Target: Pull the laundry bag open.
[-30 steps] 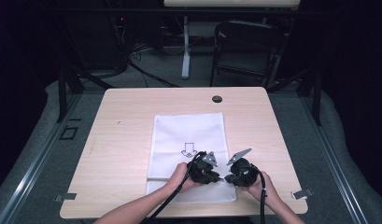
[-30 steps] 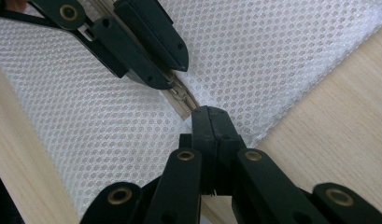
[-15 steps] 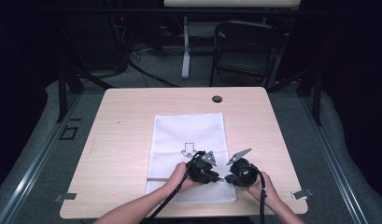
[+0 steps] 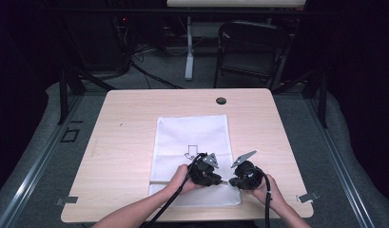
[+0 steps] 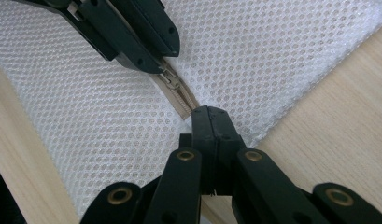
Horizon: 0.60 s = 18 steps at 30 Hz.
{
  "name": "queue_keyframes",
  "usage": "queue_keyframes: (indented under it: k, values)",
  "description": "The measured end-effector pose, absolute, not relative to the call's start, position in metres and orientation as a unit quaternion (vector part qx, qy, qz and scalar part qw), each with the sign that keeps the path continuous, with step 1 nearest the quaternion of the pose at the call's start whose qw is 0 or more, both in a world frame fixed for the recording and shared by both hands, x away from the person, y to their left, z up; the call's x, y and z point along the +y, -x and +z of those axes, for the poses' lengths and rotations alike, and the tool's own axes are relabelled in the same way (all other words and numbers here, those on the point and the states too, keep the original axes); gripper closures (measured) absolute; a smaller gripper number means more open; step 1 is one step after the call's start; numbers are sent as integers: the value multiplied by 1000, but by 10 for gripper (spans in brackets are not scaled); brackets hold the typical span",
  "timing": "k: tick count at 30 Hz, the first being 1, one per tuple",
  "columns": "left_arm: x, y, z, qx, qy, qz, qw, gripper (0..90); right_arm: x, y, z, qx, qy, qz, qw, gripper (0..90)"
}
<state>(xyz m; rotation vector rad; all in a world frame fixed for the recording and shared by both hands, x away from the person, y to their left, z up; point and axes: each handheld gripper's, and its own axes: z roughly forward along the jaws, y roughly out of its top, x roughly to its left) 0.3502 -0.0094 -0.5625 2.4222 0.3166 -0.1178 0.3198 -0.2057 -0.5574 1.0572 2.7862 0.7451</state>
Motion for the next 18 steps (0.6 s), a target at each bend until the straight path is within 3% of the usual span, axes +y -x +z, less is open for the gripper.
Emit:
queue_keyframes:
  k: [18]
  values:
    - [0,-352,-559,131,-931,-44,338,814,-204,-320,-557,907,-344,240,34,900]
